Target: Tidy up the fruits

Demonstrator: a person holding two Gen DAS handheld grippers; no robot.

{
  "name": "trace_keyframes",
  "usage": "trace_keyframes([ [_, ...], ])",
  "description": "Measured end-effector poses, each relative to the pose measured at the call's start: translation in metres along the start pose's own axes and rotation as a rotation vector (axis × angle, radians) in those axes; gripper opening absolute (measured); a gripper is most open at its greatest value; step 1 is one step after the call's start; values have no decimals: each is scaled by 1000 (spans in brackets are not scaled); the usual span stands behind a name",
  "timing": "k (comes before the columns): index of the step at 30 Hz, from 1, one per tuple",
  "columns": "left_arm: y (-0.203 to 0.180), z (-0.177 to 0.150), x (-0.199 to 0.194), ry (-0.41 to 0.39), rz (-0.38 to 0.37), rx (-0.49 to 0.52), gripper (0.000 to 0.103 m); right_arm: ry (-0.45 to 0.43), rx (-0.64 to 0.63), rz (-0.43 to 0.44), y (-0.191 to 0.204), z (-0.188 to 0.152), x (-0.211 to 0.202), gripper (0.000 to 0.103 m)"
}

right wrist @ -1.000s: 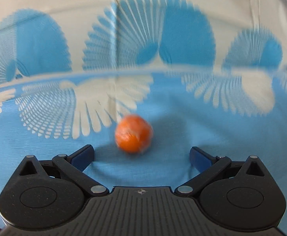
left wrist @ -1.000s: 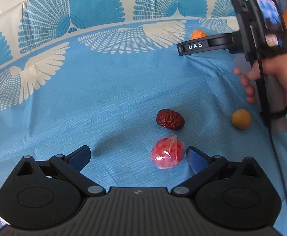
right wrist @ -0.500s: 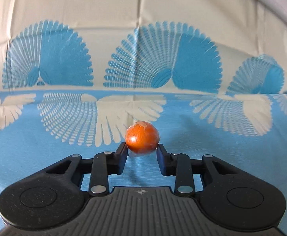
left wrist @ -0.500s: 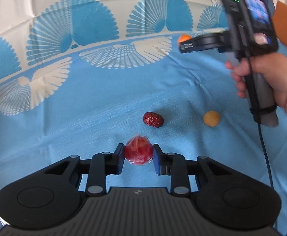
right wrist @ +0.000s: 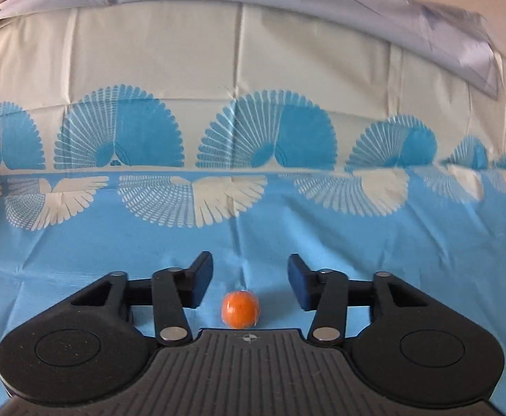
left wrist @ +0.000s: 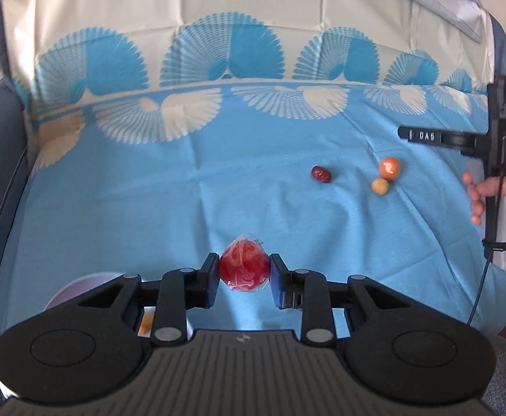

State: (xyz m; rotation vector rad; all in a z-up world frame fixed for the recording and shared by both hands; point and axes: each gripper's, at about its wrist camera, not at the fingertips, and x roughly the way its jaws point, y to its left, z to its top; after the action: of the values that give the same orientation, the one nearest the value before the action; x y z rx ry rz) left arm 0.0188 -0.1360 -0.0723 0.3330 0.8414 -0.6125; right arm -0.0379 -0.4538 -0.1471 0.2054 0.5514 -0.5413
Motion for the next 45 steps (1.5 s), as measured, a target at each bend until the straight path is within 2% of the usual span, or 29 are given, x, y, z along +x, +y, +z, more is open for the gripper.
trace_keyframes([
  [2,5,-5,-1,15,6,-9,33,46,-3,-16,0,-11,15,78],
  [6,8,-4,5,35,-9,-21,33,155,63,-13,-6,-25,51,78],
  [8,5,-1,10,40,-25,-24,33,197,141,-44,-14,-32,63,76],
  [11,-2,1,16,37,-55,-19,33,178,252,-40,-32,-45,59,76],
  [13,-9,1,21,39,-66,-9,33,138,272,-43,-40,-52,49,77],
  [17,-19,-2,26,54,-89,-4,33,82,239,-58,-42,-60,23,77],
  [22,-24,-7,21,55,-92,13,33,95,151,56,-27,-71,10,77],
  [25,-23,-8,17,56,-82,14,33,97,57,72,-10,-71,17,77],
  [26,-22,-8,16,56,-79,10,33,105,42,80,-6,-70,21,73],
  [27,-21,-7,15,57,-78,5,33,128,31,92,-1,-70,26,64],
  [28,-20,-7,14,56,-76,2,33,149,23,109,2,-70,30,60],
  [29,-19,-6,12,52,-72,2,33,152,3,100,7,-70,30,42],
  [31,-17,-5,8,44,-65,2,33,143,-71,54,18,-71,24,39],
  [33,-14,-2,0,32,-65,-10,33,132,-60,27,20,-66,10,39],
  [36,-11,4,-19,12,-47,-27,33,62,-10,38,21,-52,-40,39],
  [40,-2,6,-61,-15,-7,-43,33,-14,-1,167,41,-38,-135,39],
  [45,17,-17,-124,-17,78,-40,33,-51,-81,316,85,-48,-247,39],
])
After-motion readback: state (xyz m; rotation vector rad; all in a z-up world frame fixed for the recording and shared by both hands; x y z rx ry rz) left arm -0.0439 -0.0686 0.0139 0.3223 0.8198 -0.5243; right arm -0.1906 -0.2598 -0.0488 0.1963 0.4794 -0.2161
